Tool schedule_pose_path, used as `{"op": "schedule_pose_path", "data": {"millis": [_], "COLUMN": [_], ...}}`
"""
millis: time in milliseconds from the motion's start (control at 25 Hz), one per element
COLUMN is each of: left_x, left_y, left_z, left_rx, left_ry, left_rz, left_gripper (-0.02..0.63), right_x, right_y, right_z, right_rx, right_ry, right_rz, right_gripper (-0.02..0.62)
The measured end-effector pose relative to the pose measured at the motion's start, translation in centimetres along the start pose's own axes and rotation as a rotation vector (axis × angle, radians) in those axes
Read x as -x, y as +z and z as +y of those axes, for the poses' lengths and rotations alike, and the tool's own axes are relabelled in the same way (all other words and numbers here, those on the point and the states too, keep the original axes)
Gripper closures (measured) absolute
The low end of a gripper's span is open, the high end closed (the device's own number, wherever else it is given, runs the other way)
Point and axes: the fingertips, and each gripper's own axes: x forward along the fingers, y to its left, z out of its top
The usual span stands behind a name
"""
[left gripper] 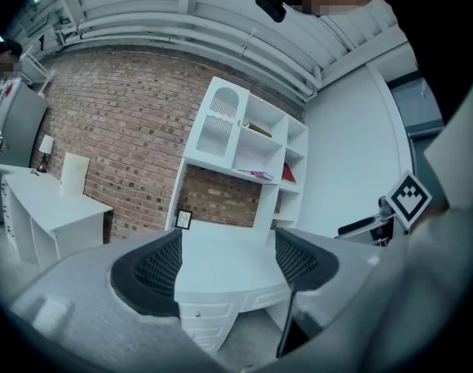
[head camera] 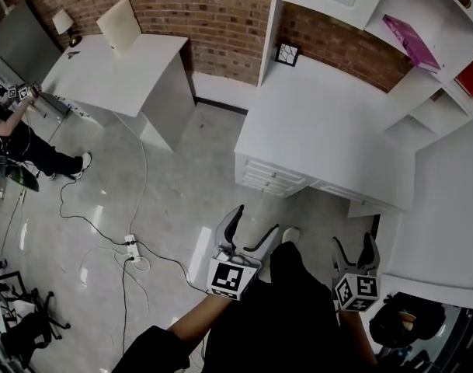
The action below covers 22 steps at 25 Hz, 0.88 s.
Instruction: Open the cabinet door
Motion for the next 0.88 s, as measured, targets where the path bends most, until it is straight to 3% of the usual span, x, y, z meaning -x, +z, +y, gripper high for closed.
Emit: {"op": "schedule_pose_path", "data": {"millis": [280,520,880], "left_x": [-0.9,-3.7,-12.9], "left_y": [-1.0,-0.3,1.5], "left_z": [0.2,0.2,-0.8], "left_rx": [-0.003,-0.025,-0.063], "left_ry": [0.024,0.035,0.000], "left_rz": [0.026,0.028,0.038], "left_gripper": [0.249,0.249,0.249], "right_x": [-1.5,-4.5,-9.7], "right_y": [-1.1,1.5,3.3], "right_z": [-0.4,-2.6,-8.7], "right_rx": [-0.027,-0.056,-0.102], "right_ry": [0.025,0.025,-0.001], "right_rz": [0.005,-0.062,-0.068], "right_gripper": [0.190,0.190,0.190]}}
